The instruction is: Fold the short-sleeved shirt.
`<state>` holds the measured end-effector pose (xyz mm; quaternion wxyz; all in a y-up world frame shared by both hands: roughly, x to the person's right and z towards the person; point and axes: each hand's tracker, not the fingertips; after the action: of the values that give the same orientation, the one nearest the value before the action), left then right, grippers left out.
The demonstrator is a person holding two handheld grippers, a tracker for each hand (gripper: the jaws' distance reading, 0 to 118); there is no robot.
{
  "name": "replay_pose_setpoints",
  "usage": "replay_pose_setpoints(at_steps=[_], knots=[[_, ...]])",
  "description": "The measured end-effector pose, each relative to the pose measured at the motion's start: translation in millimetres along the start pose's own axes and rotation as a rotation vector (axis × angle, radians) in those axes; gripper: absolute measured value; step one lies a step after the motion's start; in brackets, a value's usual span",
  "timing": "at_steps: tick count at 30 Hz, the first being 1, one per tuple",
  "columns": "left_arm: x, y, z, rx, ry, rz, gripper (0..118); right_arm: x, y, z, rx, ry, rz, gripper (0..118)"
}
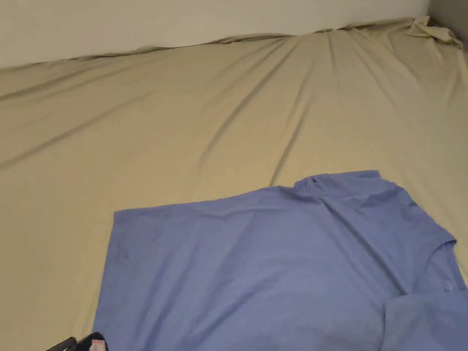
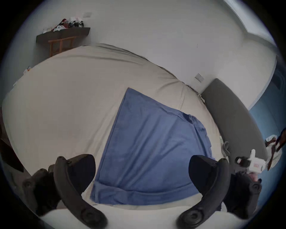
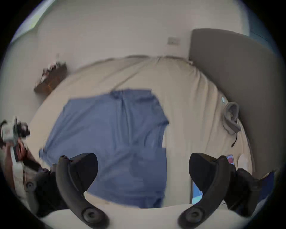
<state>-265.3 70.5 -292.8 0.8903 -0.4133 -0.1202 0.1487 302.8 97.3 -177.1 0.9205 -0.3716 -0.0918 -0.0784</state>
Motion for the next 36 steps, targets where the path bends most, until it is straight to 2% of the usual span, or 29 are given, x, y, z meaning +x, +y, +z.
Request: replay_pose_setpoints(at_steps=[1,2,3,5,7,8,11,12,13,14,17,18,22,23,24,25,27,28,30,32,33,35,36], knots=[[6,-4,-5,0.008,0.026,-0.018,88,-11,2,-3,0.009,0.014,-0.009,63],[22,-5,-7,0.014,0.041,-0.015,30,-18,2,-5,0.016,0.020,-0.016,5],[33,-7,-10,0.013,0.026,-0.034,0,-28,0,-7,0.038,0.015,-0.032,2],[49,-16,-18,-0.068,0.033,-0.081,0,-45,-6,-14,0.051,0.014,-0.046,2],[24,-20,-20,-0.075,-0.002,-0.102,0,-57,-10,-15,0.010,0.142,-0.071,2],[18,-19,-16,-0.071,-0.001,-0.092,0,-62,-12,-15,0.004,0.174,-0.080,2],[9,-20,-16,-0.097,0.035,-0.101,2,-72,-15,-23,-0.004,0.168,-0.014,2],[-2,-20,-16,-0.112,0.067,-0.113,28,-72,-15,-23,-0.004,0.161,0.002,2],[-13,-21,-15,-0.122,0.099,-0.136,96,-70,-15,-24,-0.007,0.169,0.015,2],[-16,-26,-17,-0.149,0.124,-0.169,118,-68,-15,-24,-0.010,0.170,0.014,2],[-38,-39,-31,-0.328,0.198,-0.191,118,-56,-17,-25,-0.027,0.184,-0.011,2],[-39,-41,-30,-0.271,0.194,-0.186,118,-53,-19,-26,-0.031,0.179,-0.018,2],[-45,-60,-53,-0.312,0.212,-0.143,117,-49,-26,-28,-0.063,0.150,-0.023,2],[-45,-65,-59,-0.316,0.218,-0.142,114,-48,-28,-28,-0.071,0.148,-0.023,2],[-43,-68,-66,-0.333,0.226,-0.146,105,-48,-31,-28,-0.078,0.143,-0.020,2],[-41,-70,-72,-0.354,0.223,-0.155,92,-48,-32,-27,-0.084,0.135,-0.015,2],[-35,-79,-76,-0.408,0.223,-0.205,88,-45,-35,-25,-0.100,0.123,-0.002,2],[-30,-82,-75,-0.406,0.247,-0.259,77,-44,-37,-25,-0.107,0.110,0.001,2],[-27,-80,-68,-0.386,0.249,-0.317,47,-35,-40,-25,-0.124,0.089,-0.005,2],[-28,-75,-63,-0.384,0.246,-0.295,7,-28,-44,-24,-0.141,0.069,-0.006,2],[-29,-71,-59,-0.374,0.242,-0.293,5,-21,-47,-25,-0.147,0.055,-0.005,2],[-33,-60,-46,-0.350,0.071,-0.164,5,-12,-51,-26,-0.167,0.026,0.007,2],[-32,-58,-43,-0.332,0.077,-0.129,5,-6,-53,-26,-0.177,0.013,0.012,2]])
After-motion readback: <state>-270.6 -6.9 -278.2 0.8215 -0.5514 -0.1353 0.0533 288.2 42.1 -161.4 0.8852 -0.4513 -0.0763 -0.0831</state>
